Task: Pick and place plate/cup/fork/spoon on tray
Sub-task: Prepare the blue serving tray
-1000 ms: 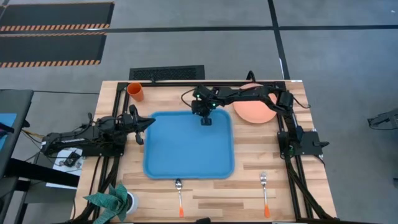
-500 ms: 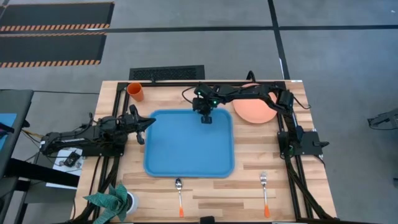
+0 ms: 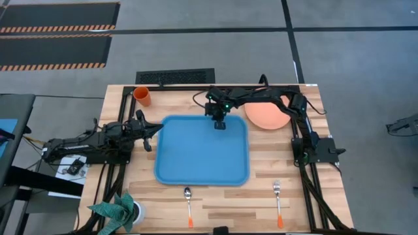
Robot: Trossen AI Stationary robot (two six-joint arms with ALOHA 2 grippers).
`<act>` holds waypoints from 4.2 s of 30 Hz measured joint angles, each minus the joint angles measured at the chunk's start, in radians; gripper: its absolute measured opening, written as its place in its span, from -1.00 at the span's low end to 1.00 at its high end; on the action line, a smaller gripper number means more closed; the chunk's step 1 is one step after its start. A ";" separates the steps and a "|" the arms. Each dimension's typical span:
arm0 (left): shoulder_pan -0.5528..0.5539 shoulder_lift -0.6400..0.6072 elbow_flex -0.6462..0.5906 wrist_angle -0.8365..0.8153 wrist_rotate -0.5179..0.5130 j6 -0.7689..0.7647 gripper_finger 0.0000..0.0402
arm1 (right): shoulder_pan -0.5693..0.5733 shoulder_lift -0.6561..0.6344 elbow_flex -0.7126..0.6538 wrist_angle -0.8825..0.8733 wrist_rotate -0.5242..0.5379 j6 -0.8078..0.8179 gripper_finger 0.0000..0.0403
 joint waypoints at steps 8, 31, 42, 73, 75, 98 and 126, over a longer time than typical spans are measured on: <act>0.000 0.000 0.000 0.001 0.000 0.000 -1.00 | 0.006 0.005 0.004 0.007 0.013 -0.010 -0.68; 0.000 0.000 0.000 0.001 -0.005 0.000 -1.00 | 0.048 0.005 0.003 0.016 0.091 -0.012 -0.21; 0.000 0.000 0.000 0.001 -0.005 0.000 -1.00 | 0.060 -0.075 0.002 -0.012 0.155 0.023 -0.07; 0.000 0.076 0.000 -0.007 0.053 -0.012 -1.00 | 0.234 -0.490 -0.607 0.043 0.135 0.626 -0.96; 0.000 0.100 0.000 -0.004 0.053 -0.008 -1.00 | 0.223 -0.472 -0.607 0.051 0.139 0.626 -0.97; 0.000 0.162 0.014 0.005 0.021 0.002 -1.00 | 0.133 -0.463 -0.606 -0.081 0.190 0.516 -0.91; 0.000 0.273 0.018 0.072 0.106 0.001 -1.00 | 0.373 -0.612 -0.775 0.372 0.260 0.744 -0.96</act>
